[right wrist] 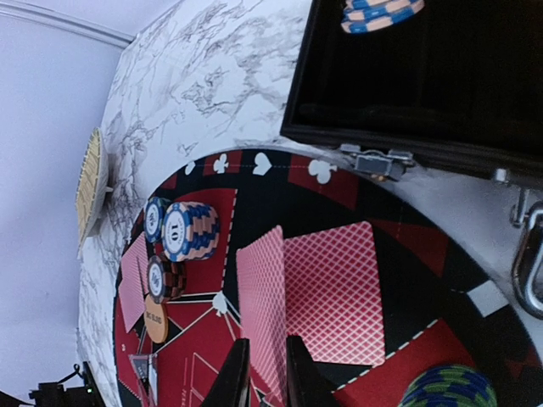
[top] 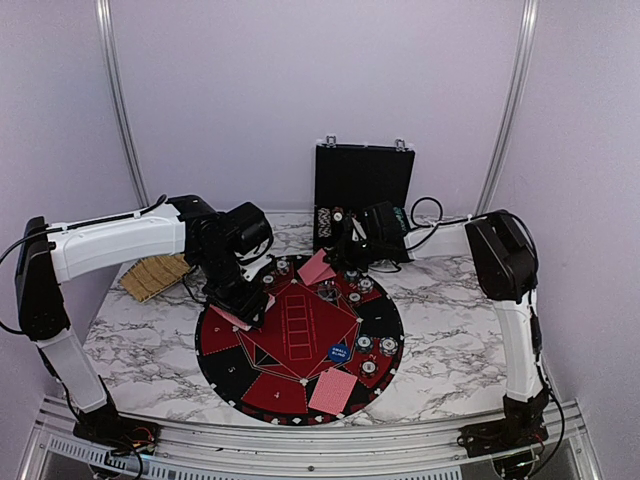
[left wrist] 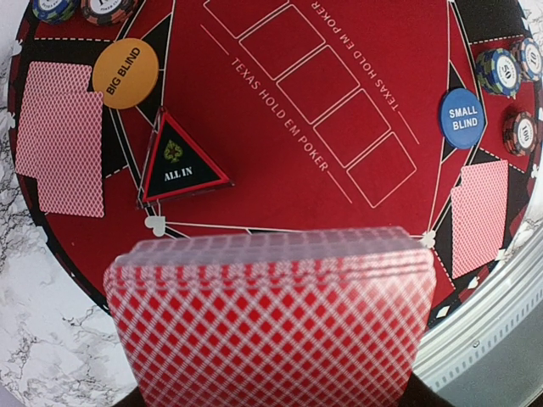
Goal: Distribute texas hold em gaming equipment
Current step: Distribute the poker card in the dealer area, then pick up the poker card from the face-down deck piles.
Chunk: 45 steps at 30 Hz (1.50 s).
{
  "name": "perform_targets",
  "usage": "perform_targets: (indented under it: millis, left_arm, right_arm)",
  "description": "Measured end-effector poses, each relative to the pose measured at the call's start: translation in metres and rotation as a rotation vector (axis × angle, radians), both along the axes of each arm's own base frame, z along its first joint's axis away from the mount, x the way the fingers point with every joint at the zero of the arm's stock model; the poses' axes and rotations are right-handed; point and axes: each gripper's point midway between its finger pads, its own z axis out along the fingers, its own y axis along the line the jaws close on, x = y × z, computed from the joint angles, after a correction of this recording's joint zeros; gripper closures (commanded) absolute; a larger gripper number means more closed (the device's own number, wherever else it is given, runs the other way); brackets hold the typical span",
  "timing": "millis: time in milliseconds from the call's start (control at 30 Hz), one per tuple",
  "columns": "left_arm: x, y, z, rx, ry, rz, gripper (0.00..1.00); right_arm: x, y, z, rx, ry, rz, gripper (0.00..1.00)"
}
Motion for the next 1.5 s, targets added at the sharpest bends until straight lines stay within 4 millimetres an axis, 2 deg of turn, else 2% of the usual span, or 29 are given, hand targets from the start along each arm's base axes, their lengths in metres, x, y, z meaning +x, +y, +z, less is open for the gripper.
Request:
perform_targets:
  millis: [300,633,833,967,1067,1200,1367,1500]
  left_arm:
    - [0.0,0.0,0.0,-0.002,0.002,0.001,0.59]
    - [0.0,0.0,0.0,-0.002,0.002,0.001,0.59]
    - [0.0,0.0,0.0,-0.003,0.002,0.001,0.59]
    - [0.0,0.0,0.0,-0.002,0.002,0.001,0.59]
    - [0.0,0.0,0.0,-0.001,0.003,0.001,0.59]
    - [0.0,0.0,-0.002,0.002,0.006,0.001,0.59]
    - [0.0,-0.002,-0.002,0.002,0.004,-0.005,0.59]
    - [-0.001,-0.004,-0.002,0.002,0.004,-0.009,0.59]
  right_arm:
    - [0.003,-0.011,-0.009,-0.105,-0.011,-0.014,0.66]
    - [0.011,-0.011,0.002,-0.202,-0.074,-0.02,0.43]
    - [0.003,-0.011,0.001,-0.23,-0.075,0.004,0.3]
    - [-0.014,-0.012,0.021,-0.197,-0.081,0.04,0.25]
    - [-0.037,-0.009,0.044,-0.137,-0.086,0.087,0.23]
    - [-0.07,0.005,0.068,-0.037,-0.087,0.175,0.2]
    - [-0.116,0.022,0.069,0.069,-0.007,0.288,0.17]
    - [-0.143,0.035,0.066,0.138,0.057,0.359,0.17]
